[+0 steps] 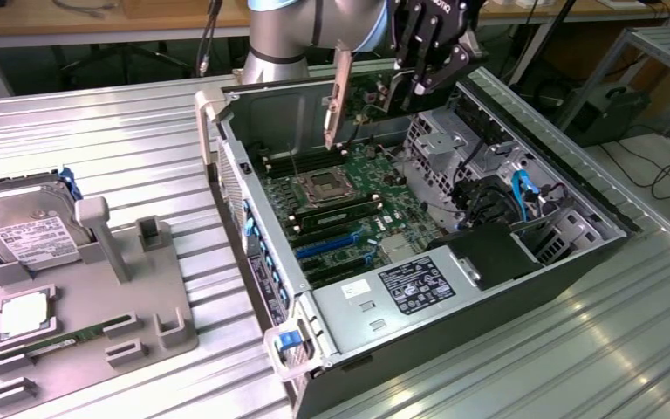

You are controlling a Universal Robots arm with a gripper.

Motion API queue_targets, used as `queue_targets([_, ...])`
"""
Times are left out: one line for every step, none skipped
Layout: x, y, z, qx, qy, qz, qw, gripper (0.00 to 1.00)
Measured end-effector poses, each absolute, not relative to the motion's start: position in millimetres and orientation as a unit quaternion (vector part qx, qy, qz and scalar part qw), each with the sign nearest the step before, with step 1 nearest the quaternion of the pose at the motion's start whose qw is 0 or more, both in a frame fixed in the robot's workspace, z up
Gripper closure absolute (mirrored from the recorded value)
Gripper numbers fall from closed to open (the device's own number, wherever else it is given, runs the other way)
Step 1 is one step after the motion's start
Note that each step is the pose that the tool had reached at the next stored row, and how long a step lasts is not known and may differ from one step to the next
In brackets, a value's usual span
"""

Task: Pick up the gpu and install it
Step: 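Insert the gpu into the slot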

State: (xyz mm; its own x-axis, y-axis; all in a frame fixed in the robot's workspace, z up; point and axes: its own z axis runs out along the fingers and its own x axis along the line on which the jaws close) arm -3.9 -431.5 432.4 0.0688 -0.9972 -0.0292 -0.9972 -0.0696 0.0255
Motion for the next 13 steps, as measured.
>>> queue_targets([-3.9, -431.5, 432.3, -0.731, 0.682, 0.019, 0.001, 0.73])
queue_targets([-3.9, -431.5, 432.1, -0.731, 0.682, 0.019, 0.001, 0.73])
queue_targets([-3.9, -431.5, 431.9, -0.731, 0.682, 0.019, 0.001, 0.73])
queue_targets([-3.9, -431.5, 431.8, -0.731, 0.682, 0.019, 0.001, 0.73])
queue_targets([-3.9, -431.5, 431.7, -0.731, 0.682, 0.019, 0.001, 0.73])
queue_targets([-3.9, -431.5, 431.6, -0.731, 0.682, 0.019, 0.001, 0.73])
queue_targets([-3.9, -431.5, 431.5, -0.731, 0.682, 0.019, 0.001, 0.73])
queue_targets([-3.9, -431.5, 431.3, -0.731, 0.682, 0.019, 0.001, 0.73])
queue_targets([-3.9, -431.5, 431.1, -0.731, 0.682, 0.019, 0.001, 0.73])
queue_targets([-3.9, -431.5, 430.9, -0.731, 0.682, 0.019, 0.001, 0.73])
queue_targets([-3.9, -431.5, 430.8, -0.731, 0.682, 0.019, 0.001, 0.73])
queue_targets([-3.9, -431.5, 430.6, -0.731, 0.682, 0.019, 0.001, 0.73])
queue_targets([-3.9, -431.6, 430.5, -0.731, 0.682, 0.019, 0.001, 0.73])
